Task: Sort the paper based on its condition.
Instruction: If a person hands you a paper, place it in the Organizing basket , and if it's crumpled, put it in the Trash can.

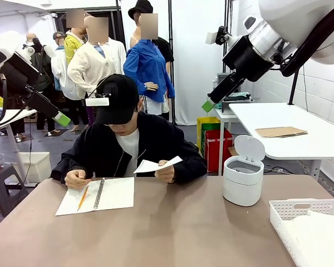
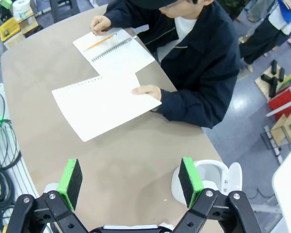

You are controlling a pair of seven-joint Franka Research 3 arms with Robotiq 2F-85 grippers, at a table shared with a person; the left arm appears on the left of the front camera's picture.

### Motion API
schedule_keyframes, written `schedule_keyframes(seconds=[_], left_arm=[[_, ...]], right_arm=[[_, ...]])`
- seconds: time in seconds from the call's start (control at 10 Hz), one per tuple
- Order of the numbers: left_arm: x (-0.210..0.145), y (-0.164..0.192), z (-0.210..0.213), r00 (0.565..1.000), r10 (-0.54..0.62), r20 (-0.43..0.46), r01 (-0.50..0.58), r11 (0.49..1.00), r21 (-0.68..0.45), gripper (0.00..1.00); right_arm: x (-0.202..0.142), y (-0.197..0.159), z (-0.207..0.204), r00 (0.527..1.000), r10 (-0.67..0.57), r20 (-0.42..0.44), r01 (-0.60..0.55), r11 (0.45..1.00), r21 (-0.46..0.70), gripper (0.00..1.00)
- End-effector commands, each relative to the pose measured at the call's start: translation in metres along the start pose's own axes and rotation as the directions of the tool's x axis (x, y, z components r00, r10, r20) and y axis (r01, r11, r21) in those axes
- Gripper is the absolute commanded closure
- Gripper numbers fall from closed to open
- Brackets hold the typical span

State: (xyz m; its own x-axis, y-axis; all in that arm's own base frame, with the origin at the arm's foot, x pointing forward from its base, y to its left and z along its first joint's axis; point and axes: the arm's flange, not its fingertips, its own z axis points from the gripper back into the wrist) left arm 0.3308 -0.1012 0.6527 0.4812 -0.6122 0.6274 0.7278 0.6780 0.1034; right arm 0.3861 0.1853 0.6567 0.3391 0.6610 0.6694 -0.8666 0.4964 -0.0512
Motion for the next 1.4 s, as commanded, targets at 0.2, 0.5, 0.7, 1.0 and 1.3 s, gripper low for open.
schedule_keyframes(seconds=[0.2, 0.5, 0.7, 1.0, 1.3], left_arm=[[0.000, -0.002, 0.000, 1.000, 0.012, -0.005, -0.012, 1.000, 0.009, 0.00], [0.000, -0.002, 0.000, 1.000, 0.012, -0.005, -0.012, 1.000, 0.009, 0.00], [0.000, -0.002, 0.000, 1.000, 0.012, -0.005, -0.012, 1.000, 0.009, 0.00], [0.000, -0.002, 0.000, 1.000, 0.012, -0.005, -0.012, 1.000, 0.009, 0.00], [0.000, -0.002, 0.000, 1.000, 0.012, -0.005, -0.012, 1.000, 0.009, 0.00]], right_arm=[[0.001, -0.002, -0.002, 1.000, 0.006, -0.005, -0.006, 1.000, 0.000, 0.00], [0.001, -0.002, -0.002, 1.000, 0.006, -0.005, -0.006, 1.000, 0.000, 0.00], [0.001, -0.002, -0.002, 1.000, 0.006, -0.005, -0.006, 1.000, 0.000, 0.00], [0.001, -0.002, -0.002, 1.000, 0.006, -0.005, -0.006, 1.000, 0.000, 0.00], [0.010, -0.029, -0.014, 0.975, -0.218, 0.053, 0.209, 0.968, 0.138, 0.00]])
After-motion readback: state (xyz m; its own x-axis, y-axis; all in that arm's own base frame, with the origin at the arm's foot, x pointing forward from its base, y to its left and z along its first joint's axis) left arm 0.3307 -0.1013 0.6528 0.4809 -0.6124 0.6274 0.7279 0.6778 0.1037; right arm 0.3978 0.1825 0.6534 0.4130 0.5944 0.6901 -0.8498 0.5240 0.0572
